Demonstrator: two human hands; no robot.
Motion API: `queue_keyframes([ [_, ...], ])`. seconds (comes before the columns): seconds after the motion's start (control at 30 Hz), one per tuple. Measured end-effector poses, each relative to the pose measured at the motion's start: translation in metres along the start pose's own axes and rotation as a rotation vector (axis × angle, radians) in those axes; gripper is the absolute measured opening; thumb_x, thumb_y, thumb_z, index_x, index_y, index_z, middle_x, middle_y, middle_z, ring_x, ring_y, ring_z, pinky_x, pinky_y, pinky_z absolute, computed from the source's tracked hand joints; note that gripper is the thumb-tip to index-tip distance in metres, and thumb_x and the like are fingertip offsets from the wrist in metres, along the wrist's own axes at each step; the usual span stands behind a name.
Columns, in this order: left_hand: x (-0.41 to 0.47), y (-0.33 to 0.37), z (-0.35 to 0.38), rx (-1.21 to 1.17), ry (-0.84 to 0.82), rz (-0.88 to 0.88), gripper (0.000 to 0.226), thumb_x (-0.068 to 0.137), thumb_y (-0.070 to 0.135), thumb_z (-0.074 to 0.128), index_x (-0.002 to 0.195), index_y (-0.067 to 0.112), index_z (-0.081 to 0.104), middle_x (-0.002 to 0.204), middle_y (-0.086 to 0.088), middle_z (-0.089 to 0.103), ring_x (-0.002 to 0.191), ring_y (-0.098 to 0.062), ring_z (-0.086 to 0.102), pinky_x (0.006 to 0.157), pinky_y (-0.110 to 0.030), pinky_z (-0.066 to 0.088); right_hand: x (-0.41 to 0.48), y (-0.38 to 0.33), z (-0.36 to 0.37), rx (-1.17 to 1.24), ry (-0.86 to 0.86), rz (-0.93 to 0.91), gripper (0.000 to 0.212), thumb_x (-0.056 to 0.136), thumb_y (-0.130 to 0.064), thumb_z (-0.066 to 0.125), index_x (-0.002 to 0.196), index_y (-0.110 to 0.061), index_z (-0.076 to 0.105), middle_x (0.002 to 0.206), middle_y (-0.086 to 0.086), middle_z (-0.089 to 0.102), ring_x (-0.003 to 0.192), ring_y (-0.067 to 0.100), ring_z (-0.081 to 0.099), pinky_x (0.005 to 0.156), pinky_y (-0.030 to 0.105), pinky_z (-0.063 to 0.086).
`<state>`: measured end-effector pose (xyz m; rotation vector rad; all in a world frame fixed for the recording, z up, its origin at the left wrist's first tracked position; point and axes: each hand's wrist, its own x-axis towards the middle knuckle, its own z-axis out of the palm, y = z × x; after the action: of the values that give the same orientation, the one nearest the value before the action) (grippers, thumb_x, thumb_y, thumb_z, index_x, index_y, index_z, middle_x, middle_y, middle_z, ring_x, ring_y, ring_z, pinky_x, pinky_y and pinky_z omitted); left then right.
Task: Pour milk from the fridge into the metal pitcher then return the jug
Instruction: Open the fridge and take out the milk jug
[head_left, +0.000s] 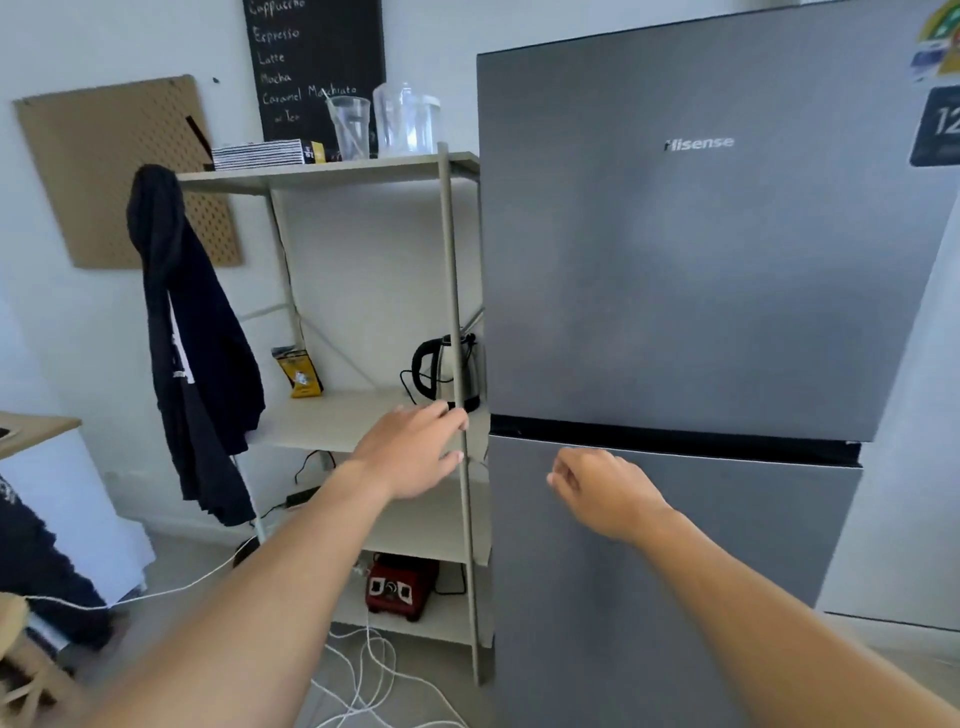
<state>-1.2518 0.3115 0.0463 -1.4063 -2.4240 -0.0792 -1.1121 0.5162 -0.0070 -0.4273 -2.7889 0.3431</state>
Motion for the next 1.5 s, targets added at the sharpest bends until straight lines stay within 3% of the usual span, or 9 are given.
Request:
queue_keyframes([
  [0.1, 0.032, 0.01, 0.009, 0.049, 0.061, 0.072, 0.039, 0.101, 0.038, 0.048, 0.138, 0.025, 0.046, 0.135, 0.003, 0.051, 0.122, -0.018, 0.052, 0.106, -0.039, 0.036, 0.008, 0.021, 0.002, -0.015, 0.044, 0.042, 0.021, 0.098, -0.036, 0.041, 0.104, -0.02, 0.054, 0.104, -0.003, 0.058, 0.091, 0.025, 0.059, 0.078, 0.037, 0.049],
  [0.33, 0.101, 0.016, 0.036, 0.126, 0.114, 0.213, 0.052, 0.097, 0.032, 0.055, 0.146, 0.026, 0.037, 0.148, 0.0, 0.036, 0.138, -0.02, 0.036, 0.108, -0.035, 0.032, 0.043, 0.057, 0.029, 0.027, 0.121, 0.107, 0.033, 0.1, -0.033, 0.041, 0.13, -0.021, 0.047, 0.124, -0.003, 0.051, 0.113, 0.019, 0.051, 0.081, 0.036, 0.05],
  [0.53, 0.164, 0.019, 0.05, 0.242, 0.192, 0.242, 0.076, 0.096, 0.03, 0.061, 0.158, 0.029, 0.017, 0.167, -0.006, 0.005, 0.154, -0.024, 0.002, 0.12, -0.039, 0.018, 0.082, 0.077, 0.049, 0.043, 0.149, 0.092, 0.04, 0.1, -0.031, 0.042, 0.139, -0.021, 0.043, 0.132, -0.005, 0.047, 0.124, 0.018, 0.044, 0.091, 0.035, 0.048],
  [0.7, 0.197, 0.019, 0.075, 0.347, 0.245, 0.289, 0.089, 0.095, 0.026, 0.063, 0.161, 0.029, 0.003, 0.167, -0.009, -0.016, 0.153, -0.03, -0.018, 0.126, -0.046, 0.005, 0.103, 0.087, 0.079, 0.028, 0.131, 0.061, 0.046, 0.1, -0.031, 0.041, 0.145, -0.021, 0.037, 0.14, -0.006, 0.043, 0.13, 0.015, 0.038, 0.104, 0.028, 0.035],
  [0.83, 0.203, 0.014, 0.091, 0.364, 0.319, 0.283, 0.11, 0.084, 0.007, 0.072, 0.161, 0.028, -0.003, 0.165, -0.008, -0.022, 0.153, -0.032, -0.018, 0.126, -0.048, 0.002, 0.113, 0.089, 0.093, -0.027, 0.131, 0.069, 0.045, 0.1, -0.033, 0.041, 0.143, -0.02, 0.04, 0.136, -0.004, 0.045, 0.126, 0.016, 0.039, 0.106, 0.028, 0.033],
  [1.03, 0.209, 0.005, 0.103, 0.319, 0.376, 0.332, 0.115, 0.078, 0.022, 0.083, 0.161, 0.027, 0.003, 0.168, -0.007, -0.011, 0.155, -0.031, -0.009, 0.125, -0.05, 0.011, 0.124, 0.084, 0.099, -0.107, 0.053, 0.164, 0.048, 0.1, -0.032, 0.042, 0.145, -0.016, 0.035, 0.14, 0.002, 0.044, 0.128, 0.022, 0.039, 0.115, 0.031, 0.024],
  [1.23, 0.208, 0.0, 0.107, 0.263, 0.393, 0.332, 0.112, 0.082, 0.018, 0.078, 0.161, 0.028, -0.001, 0.165, -0.001, -0.017, 0.155, -0.027, -0.008, 0.126, -0.048, 0.006, 0.13, 0.067, 0.095, -0.043, 0.08, 0.311, 0.044, 0.097, -0.024, 0.05, 0.139, -0.012, 0.043, 0.133, 0.006, 0.052, 0.126, 0.025, 0.044, 0.108, 0.03, 0.03],
  [1.37, 0.207, -0.001, 0.111, 0.182, 0.45, 0.312, 0.111, 0.079, 0.014, 0.079, 0.161, 0.029, 0.005, 0.166, 0.002, -0.011, 0.155, -0.024, 0.0, 0.126, -0.048, 0.009, 0.133, 0.06, 0.095, -0.064, 0.071, 0.367, 0.044, 0.096, -0.023, 0.052, 0.138, -0.012, 0.044, 0.132, 0.007, 0.053, 0.125, 0.026, 0.045, 0.106, 0.031, 0.031],
  [1.5, 0.209, -0.002, 0.115, 0.18, 0.447, 0.31, 0.109, 0.082, 0.016, 0.076, 0.161, 0.029, 0.001, 0.168, 0.003, -0.011, 0.155, -0.023, -0.005, 0.126, -0.047, 0.002, 0.135, 0.057, 0.096, -0.077, 0.073, 0.412, 0.043, 0.096, -0.021, 0.052, 0.137, -0.012, 0.045, 0.131, 0.007, 0.052, 0.125, 0.026, 0.046, 0.101, 0.031, 0.034],
])
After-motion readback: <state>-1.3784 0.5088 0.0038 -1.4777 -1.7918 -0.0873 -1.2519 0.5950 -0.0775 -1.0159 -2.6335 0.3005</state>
